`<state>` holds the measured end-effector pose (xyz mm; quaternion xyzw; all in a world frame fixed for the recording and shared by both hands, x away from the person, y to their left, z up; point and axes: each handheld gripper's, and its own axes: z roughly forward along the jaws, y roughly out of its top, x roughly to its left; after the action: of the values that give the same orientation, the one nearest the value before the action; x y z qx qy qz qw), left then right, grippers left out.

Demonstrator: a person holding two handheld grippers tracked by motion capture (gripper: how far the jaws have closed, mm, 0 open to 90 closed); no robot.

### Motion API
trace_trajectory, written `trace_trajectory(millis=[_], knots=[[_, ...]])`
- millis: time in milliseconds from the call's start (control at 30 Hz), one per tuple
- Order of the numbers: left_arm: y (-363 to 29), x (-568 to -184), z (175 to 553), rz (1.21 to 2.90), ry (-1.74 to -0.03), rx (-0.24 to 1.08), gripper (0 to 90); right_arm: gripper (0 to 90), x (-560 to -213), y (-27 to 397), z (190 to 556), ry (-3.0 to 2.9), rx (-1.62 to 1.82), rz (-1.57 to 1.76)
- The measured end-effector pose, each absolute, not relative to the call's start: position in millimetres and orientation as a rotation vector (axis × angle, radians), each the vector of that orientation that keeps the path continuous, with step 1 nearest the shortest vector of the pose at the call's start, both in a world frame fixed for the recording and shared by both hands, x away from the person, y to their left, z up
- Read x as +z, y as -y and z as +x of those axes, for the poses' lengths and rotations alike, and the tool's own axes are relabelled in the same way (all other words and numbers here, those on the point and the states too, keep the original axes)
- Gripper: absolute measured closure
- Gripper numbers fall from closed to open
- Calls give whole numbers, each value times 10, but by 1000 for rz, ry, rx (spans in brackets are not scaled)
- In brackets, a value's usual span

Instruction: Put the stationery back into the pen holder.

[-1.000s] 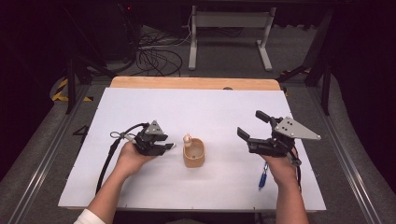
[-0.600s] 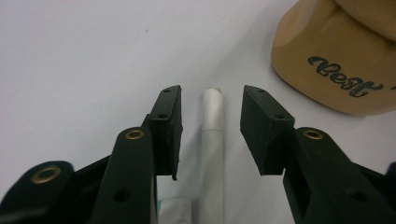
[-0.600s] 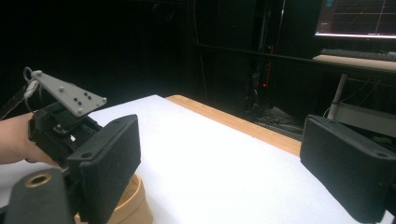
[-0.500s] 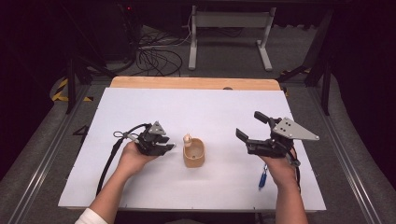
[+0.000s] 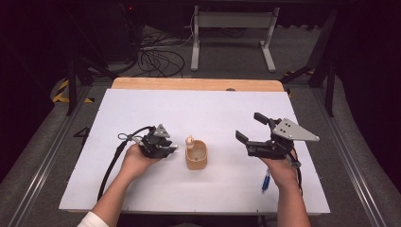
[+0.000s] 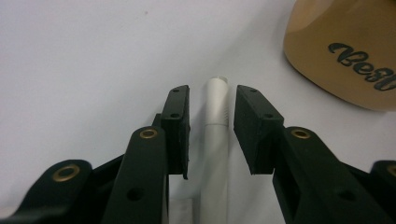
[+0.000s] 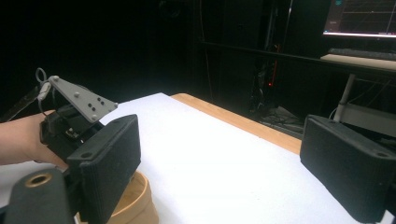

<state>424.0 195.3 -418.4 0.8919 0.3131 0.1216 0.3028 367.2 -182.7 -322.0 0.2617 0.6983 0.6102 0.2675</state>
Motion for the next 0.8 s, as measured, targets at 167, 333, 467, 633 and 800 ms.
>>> trace_trajectory(millis=[167, 333, 467, 633, 800], knots=[[-1938, -4214, 4256, 2375, -831, 317, 673, 132, -3215, 1841, 3672, -1877, 1645, 712], [-1935, -4217, 4254, 2372, -834, 312, 692, 132, -3220, 1826, 3674, -1884, 1645, 709], [-1938, -4219, 4255, 2368, -837, 297, 716, 132, -3218, 1826, 3673, -1883, 1648, 706], [-1941, -4220, 4259, 2361, -849, 285, 729, 132, -3227, 1825, 3680, -1887, 1644, 712], [-1934, -4216, 4253, 2363, -852, 279, 757, 132, -3227, 1812, 3677, -1894, 1643, 708]])
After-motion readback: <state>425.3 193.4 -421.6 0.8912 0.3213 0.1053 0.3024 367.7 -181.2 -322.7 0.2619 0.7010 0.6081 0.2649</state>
